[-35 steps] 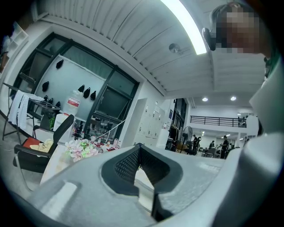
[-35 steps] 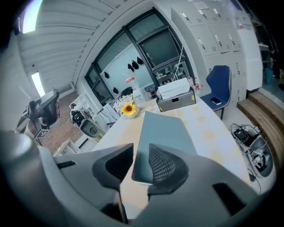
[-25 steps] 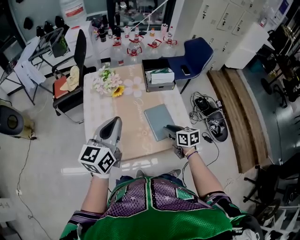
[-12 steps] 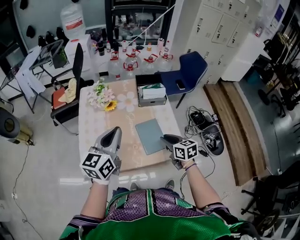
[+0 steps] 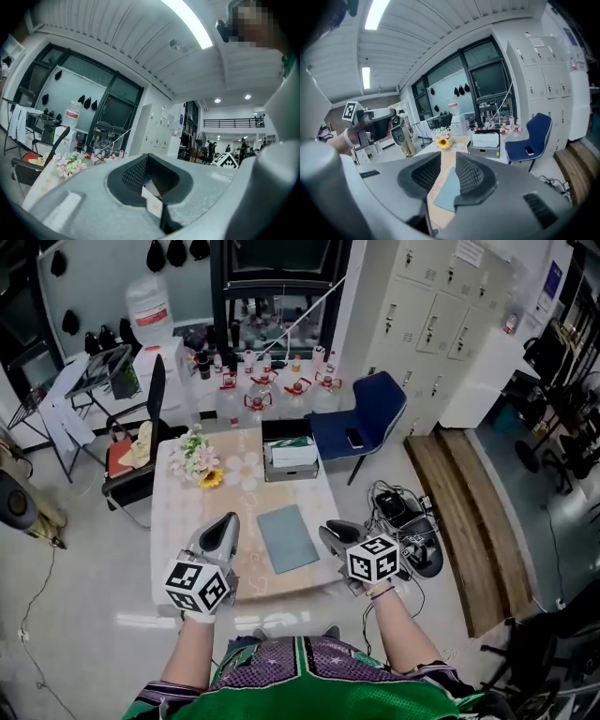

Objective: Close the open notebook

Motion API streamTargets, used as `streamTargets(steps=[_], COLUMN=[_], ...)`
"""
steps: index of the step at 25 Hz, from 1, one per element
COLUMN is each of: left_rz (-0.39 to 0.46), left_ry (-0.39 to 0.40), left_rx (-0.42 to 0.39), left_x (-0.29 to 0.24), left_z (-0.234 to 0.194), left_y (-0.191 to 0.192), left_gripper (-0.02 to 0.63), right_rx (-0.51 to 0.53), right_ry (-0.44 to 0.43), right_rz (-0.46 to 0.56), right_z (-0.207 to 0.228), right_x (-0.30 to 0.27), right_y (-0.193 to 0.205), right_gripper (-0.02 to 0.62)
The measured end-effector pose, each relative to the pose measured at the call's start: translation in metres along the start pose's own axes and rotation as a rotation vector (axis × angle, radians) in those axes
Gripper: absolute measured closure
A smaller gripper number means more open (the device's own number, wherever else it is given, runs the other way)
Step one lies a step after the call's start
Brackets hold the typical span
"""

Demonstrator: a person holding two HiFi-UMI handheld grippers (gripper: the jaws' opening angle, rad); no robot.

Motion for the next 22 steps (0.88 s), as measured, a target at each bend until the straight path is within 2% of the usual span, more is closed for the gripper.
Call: streamTargets(steps=[6,14,22], left_rz=[0.020,0.059,0.119], left_ry=[-0.006,-0.017,-0.049], left_rx=[-0.024,-0.086,-0.132], left_x=[-0.007,-0.011,-0.003], left_z=[0.019,0.035,0.043], left_y=[-0.016,-0.046,-0.068], left_gripper=[0.589,0.589,0.589], right_rx=[0.039,0.055,0.119], right_ry=[-0.002,0.046,0.098], right_rz=[0.068,0.321,0.391], right_z=[0.002,0.006,0.004], right_x=[0.034,0.090,0.116], right_y=[-0.038,-0.103,-0.126], right_gripper=[0.503,0.505,0.506])
Point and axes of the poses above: the fingertips, and each gripper's own axes: x backward along the fingers, z to its right, y out of its underside, the point moved 4 cm from there along x, backward along the fingers, and after that the axes turned 2 degrees about y, right-handed, at the moved point
